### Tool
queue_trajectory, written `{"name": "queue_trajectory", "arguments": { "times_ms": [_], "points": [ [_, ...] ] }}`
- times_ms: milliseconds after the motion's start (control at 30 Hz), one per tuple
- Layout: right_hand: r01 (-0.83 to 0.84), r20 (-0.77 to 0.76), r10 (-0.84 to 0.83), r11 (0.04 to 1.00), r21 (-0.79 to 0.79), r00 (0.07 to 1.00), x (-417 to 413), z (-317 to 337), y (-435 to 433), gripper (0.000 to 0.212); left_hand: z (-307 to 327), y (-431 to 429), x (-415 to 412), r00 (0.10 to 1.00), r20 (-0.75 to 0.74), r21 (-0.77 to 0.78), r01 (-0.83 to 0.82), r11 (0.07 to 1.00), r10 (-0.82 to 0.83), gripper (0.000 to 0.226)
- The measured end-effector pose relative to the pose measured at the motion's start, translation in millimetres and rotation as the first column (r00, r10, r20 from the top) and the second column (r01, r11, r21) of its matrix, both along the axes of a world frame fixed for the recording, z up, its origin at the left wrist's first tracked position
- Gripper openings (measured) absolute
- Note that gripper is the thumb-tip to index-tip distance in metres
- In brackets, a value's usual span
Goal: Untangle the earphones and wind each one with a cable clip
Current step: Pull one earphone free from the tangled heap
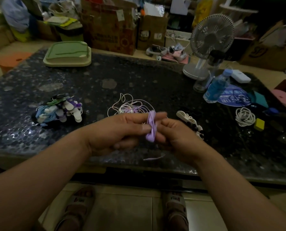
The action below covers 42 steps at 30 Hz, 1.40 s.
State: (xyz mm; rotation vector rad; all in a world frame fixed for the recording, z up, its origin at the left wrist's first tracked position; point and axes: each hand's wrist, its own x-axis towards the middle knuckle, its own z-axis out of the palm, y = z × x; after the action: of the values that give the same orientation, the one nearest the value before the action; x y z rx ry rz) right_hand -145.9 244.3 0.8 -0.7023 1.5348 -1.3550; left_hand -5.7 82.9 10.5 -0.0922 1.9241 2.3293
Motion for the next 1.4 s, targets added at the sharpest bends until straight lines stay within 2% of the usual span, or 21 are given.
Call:
{"name": "queue_trajectory", "arguments": {
  "times_ms": [67,133,233,333,500,667,733,767,833,900,967,1000,1033,1100,1200,1300,1400],
  "points": [
    [0.016,-0.008,-0.016,1.000,0.004,1.000,9.5,-1.1,-3.7,0.016,-0.5,-2.1,-3.5,0.988,0.006,-0.012,-0.152,0.988,0.153,0.044],
    [0.023,-0.168,-0.015,0.999,0.048,0.986,16.3,-1.1,-5.9,0.023,-1.5,-8.1,-4.8,0.960,0.027,-0.025,-0.277,0.961,0.277,0.044],
    [0.012,-0.499,0.081,0.983,0.181,0.863,21.1,-0.2,-2.5,0.024,-2.9,-14.4,-5.4,0.930,0.048,-0.112,-0.357,0.927,0.364,0.041],
    [0.000,-0.621,0.112,0.984,0.178,0.776,21.4,4.3,1.1,0.023,0.4,-9.7,-3.3,0.917,0.062,-0.224,-0.372,0.901,0.394,0.038],
    [0.029,-0.781,0.165,0.973,0.228,0.602,14.5,5.5,3.1,0.018,-8.9,-11.3,-5.0,0.940,0.020,-0.548,-0.274,0.790,0.340,0.026],
    [0.013,-0.800,0.150,0.981,0.193,0.581,9.2,13.6,4.8,0.012,-11.9,-6.8,-0.5,0.995,0.055,-0.751,-0.015,0.660,0.085,0.023],
    [0.006,-0.784,0.118,0.988,0.154,0.609,4.2,21.4,7.1,0.006,-9.5,-3.5,-0.3,0.994,0.110,-0.733,0.087,0.674,-0.008,0.024],
    [0.004,-0.753,0.085,0.993,0.116,0.653,0.4,24.4,8.8,0.003,-8.6,-2.4,-0.6,0.991,0.133,-0.658,0.114,0.744,-0.034,0.021],
    [0.020,-0.602,-0.003,1.000,0.021,0.798,-7.3,24.7,10.8,0.005,-6.7,-2.2,-0.1,0.989,0.134,-0.378,0.104,0.920,-0.057,0.021],
    [0.078,-0.339,-0.099,0.994,-0.073,0.936,-8.0,18.7,9.0,0.010,-6.4,-2.3,0.4,0.994,0.091,-0.097,0.074,0.993,-0.066,0.033],
    [0.150,-0.056,-0.158,0.980,-0.129,0.986,-2.8,8.2,2.6,0.013,-7.0,0.7,-1.3,0.999,0.029,0.054,0.037,0.998,-0.038,0.028],
    [0.175,0.050,-0.169,0.972,-0.156,0.984,1.1,2.2,-1.5,0.022,-6.0,4.1,-2.5,1.000,0.000,0.128,0.015,0.992,-0.015,0.027],
    [0.186,0.121,-0.165,0.966,-0.180,0.979,6.1,-2.3,-5.7,0.030,-6.7,5.7,-3.9,1.000,-0.017,0.213,-0.015,0.977,0.020,0.029],
    [0.192,0.172,-0.156,0.956,-0.223,0.973,16.4,-9.2,-12.2,0.025,-5.8,7.1,-6.2,0.995,-0.033,0.357,-0.077,0.931,0.095,0.040],
    [0.232,0.190,-0.189,0.944,-0.236,0.963,25.3,-12.0,-15.7,0.020,-2.5,7.3,-9.4,0.979,-0.019,0.360,-0.182,0.915,0.203,0.044],
    [0.280,0.148,-0.252,0.934,-0.222,0.956,24.5,-13.4,-15.8,0.017,0.7,12.7,-11.5,0.953,0.037,0.210,-0.300,0.930,0.299,0.041],
    [0.285,0.030,-0.285,0.943,-0.173,0.958,19.0,-14.7,-13.7,0.016,-1.3,13.4,-12.3,0.949,0.024,0.094,-0.315,0.944,0.314,0.041]
  ]
}}
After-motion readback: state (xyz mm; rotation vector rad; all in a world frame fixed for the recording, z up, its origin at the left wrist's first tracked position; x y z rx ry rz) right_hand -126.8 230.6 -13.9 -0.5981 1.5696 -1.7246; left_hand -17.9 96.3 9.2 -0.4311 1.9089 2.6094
